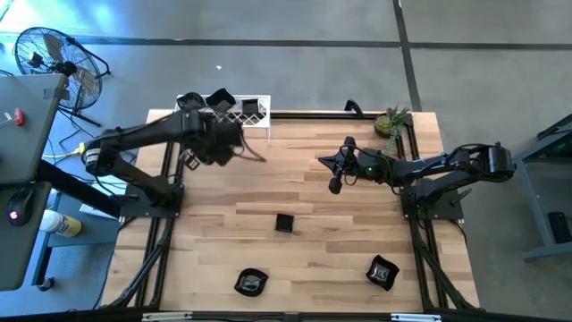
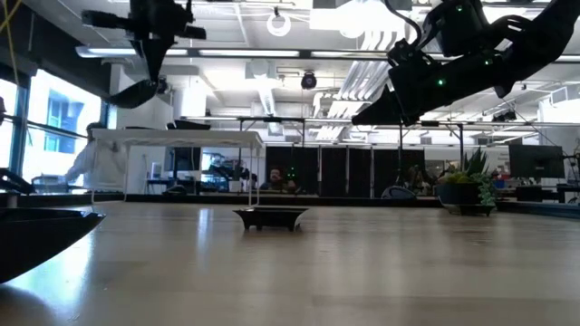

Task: Pick & Place Mini shaped plates
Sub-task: Stack the black leaf-shaped plate on top of the black leaf-shaped plate on the shelf

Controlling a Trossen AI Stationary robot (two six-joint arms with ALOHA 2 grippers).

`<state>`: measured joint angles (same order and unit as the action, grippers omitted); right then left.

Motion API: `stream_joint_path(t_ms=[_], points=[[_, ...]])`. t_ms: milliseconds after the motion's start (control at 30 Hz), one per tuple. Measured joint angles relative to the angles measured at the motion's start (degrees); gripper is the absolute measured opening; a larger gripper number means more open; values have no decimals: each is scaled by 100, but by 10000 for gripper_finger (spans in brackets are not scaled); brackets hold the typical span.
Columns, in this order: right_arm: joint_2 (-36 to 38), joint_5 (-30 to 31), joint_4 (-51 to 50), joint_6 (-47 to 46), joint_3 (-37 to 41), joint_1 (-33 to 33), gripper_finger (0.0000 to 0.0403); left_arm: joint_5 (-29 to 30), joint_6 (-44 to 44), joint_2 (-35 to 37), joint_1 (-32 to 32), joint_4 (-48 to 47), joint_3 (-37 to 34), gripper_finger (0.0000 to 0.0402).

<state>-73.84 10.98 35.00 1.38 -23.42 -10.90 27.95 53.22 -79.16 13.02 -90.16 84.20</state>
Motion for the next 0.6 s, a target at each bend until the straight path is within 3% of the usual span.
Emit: stream_joint_path(t_ms=[333, 600], points=[[0, 0, 2, -1, 0, -1, 6, 548, 1023, 40, 1528, 259, 125, 0], [0, -1, 2, 2, 0, -1, 2, 1014, 2501, 35, 2399, 1154, 125, 0]])
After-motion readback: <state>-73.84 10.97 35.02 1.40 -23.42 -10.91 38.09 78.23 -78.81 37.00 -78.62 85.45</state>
